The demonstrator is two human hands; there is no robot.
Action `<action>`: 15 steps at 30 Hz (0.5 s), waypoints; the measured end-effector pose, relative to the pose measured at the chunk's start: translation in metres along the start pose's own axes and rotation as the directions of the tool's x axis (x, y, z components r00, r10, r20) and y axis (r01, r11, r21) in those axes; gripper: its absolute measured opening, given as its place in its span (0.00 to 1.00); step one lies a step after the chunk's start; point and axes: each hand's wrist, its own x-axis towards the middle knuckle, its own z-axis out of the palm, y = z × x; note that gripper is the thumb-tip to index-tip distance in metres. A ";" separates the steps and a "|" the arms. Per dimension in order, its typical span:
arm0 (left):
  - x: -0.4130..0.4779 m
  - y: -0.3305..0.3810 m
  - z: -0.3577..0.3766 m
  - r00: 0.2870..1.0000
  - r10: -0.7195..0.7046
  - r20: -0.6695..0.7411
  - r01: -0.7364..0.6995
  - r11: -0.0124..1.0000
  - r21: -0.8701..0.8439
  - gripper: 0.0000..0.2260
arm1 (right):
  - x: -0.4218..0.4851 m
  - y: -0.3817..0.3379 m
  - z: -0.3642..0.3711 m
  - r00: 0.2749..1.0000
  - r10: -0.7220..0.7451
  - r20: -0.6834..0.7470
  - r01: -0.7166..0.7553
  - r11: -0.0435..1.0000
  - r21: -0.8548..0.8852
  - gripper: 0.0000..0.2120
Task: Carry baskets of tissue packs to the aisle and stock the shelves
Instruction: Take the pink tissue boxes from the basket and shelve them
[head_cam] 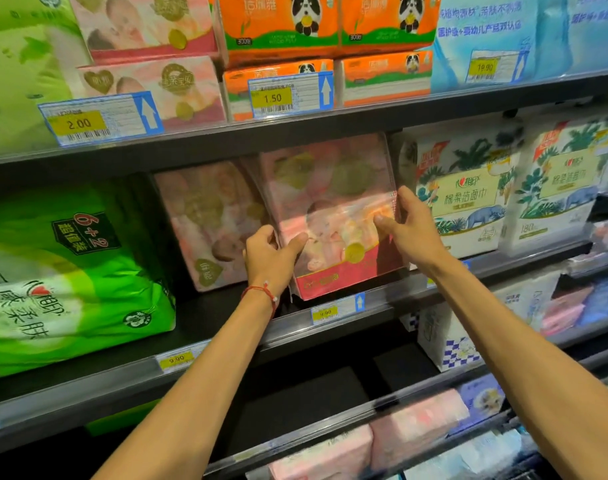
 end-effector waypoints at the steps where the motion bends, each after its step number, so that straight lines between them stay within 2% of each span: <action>1: 0.001 -0.004 0.005 1.000 -0.014 -0.001 0.014 1.000 -0.012 0.25 | 0.002 0.004 0.001 1.000 0.005 -0.027 -0.007 0.998 -0.062 0.35; 3: 0.002 -0.010 0.013 0.999 -0.041 -0.005 0.041 0.998 -0.048 0.24 | -0.002 0.009 0.004 0.993 0.028 -0.114 -0.048 0.984 -0.172 0.34; 6: 0.007 -0.014 0.023 0.994 -0.112 0.020 0.113 0.991 -0.071 0.13 | -0.002 0.023 0.012 0.974 -0.012 -0.227 -0.041 0.973 -0.227 0.16; 7: 0.010 -0.015 0.027 0.990 -0.140 0.007 0.140 0.988 -0.069 0.12 | 0.001 0.028 0.014 0.966 -0.017 -0.258 -0.049 0.968 -0.245 0.16; 9: 0.019 -0.021 0.033 0.979 -0.200 -0.026 0.199 0.980 -0.024 0.21 | 0.005 0.030 0.018 0.959 -0.006 -0.284 -0.071 0.963 -0.261 0.15; 10: 0.023 -0.026 0.035 0.977 -0.206 -0.048 0.207 0.978 0.014 0.21 | 0.008 0.031 0.021 0.957 -0.013 -0.291 -0.071 0.958 -0.277 0.14; 15: 0.021 -0.020 0.036 0.984 -0.135 -0.112 0.151 0.977 0.153 0.13 | 0.018 0.032 0.037 0.950 0.021 -0.312 -0.128 0.936 -0.329 0.09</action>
